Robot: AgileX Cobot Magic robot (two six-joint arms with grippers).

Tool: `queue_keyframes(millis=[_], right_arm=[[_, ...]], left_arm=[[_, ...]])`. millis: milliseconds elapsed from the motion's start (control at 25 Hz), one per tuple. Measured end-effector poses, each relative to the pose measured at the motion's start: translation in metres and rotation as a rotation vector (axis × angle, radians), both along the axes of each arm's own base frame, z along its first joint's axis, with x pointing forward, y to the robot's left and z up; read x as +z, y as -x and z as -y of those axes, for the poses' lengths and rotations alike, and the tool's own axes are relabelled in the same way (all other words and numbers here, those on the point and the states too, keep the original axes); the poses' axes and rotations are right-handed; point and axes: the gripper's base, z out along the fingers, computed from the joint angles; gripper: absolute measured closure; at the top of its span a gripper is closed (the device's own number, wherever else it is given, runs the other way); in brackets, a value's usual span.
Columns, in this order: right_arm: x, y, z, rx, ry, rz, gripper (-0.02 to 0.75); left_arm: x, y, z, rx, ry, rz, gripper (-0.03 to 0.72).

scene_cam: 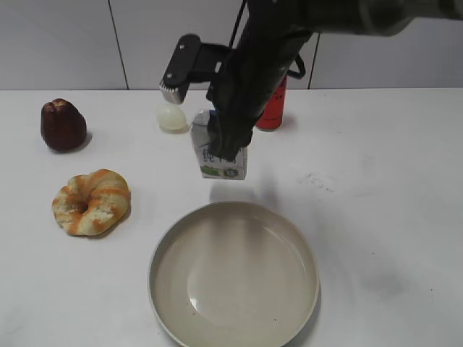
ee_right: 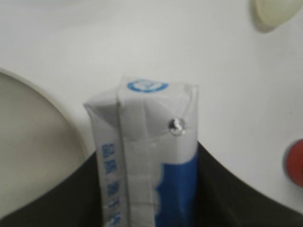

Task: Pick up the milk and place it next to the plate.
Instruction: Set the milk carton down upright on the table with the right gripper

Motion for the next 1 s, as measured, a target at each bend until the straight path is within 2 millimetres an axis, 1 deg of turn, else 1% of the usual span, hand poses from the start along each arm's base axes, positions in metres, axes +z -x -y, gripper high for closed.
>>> queue_keyframes(millis=[40, 160, 240, 320, 360, 400, 480, 560, 640, 680, 760, 800, 880, 960, 1000], right_arm=[[-0.01, -0.001, -0.001, 0.007, 0.018, -0.014, 0.439], [-0.032, -0.004, -0.003, 0.023, 0.046, -0.039, 0.44], [-0.041, -0.007, -0.004, 0.025, 0.046, -0.031, 0.44], [-0.044, -0.009, -0.005, 0.024, 0.042, -0.02, 0.419], [-0.044, -0.009, -0.006, 0.024, 0.038, -0.014, 0.396], [-0.043, -0.009, -0.006, 0.025, 0.035, -0.01, 0.353], [-0.043, -0.01, -0.006, 0.025, 0.033, -0.007, 0.237], [-0.041, -0.009, -0.006, 0.026, 0.034, -0.008, 0.152], [-0.032, -0.009, -0.005, 0.027, 0.023, 0.009, 0.118], [-0.023, -0.008, -0.005, 0.027, 0.012, 0.025, 0.111], [0.001, -0.006, -0.002, 0.027, -0.016, 0.083, 0.109], [0.016, -0.007, 0.001, 0.017, -0.033, 0.127, 0.109], [0.043, -0.01, 0.01, -0.052, -0.074, 0.192, 0.111], [0.067, -0.018, 0.026, -0.156, -0.099, 0.252, 0.114], [0.077, -0.025, 0.037, -0.228, -0.114, 0.268, 0.118]], left_arm=[[0.0, 0.0, 0.0, 0.0, 0.0, 0.0, 0.479], [0.0, 0.0, 0.0, 0.0, 0.0, 0.0, 0.479], [0.0, 0.0, 0.0, 0.0, 0.0, 0.0, 0.479], [0.0, 0.0, 0.0, 0.0, 0.0, 0.0, 0.479], [0.0, 0.0, 0.0, 0.0, 0.0, 0.0, 0.479], [0.0, 0.0, 0.0, 0.0, 0.0, 0.0, 0.479], [0.0, 0.0, 0.0, 0.0, 0.0, 0.0, 0.479], [0.0, 0.0, 0.0, 0.0, 0.0, 0.0, 0.479], [0.0, 0.0, 0.0, 0.0, 0.0, 0.0, 0.479], [0.0, 0.0, 0.0, 0.0, 0.0, 0.0, 0.479], [0.0, 0.0, 0.0, 0.0, 0.0, 0.0, 0.479], [0.0, 0.0, 0.0, 0.0, 0.0, 0.0, 0.479], [0.0, 0.0, 0.0, 0.0, 0.0, 0.0, 0.479], [0.0, 0.0, 0.0, 0.0, 0.0, 0.0, 0.479], [0.0, 0.0, 0.0, 0.0, 0.0, 0.0, 0.479]])
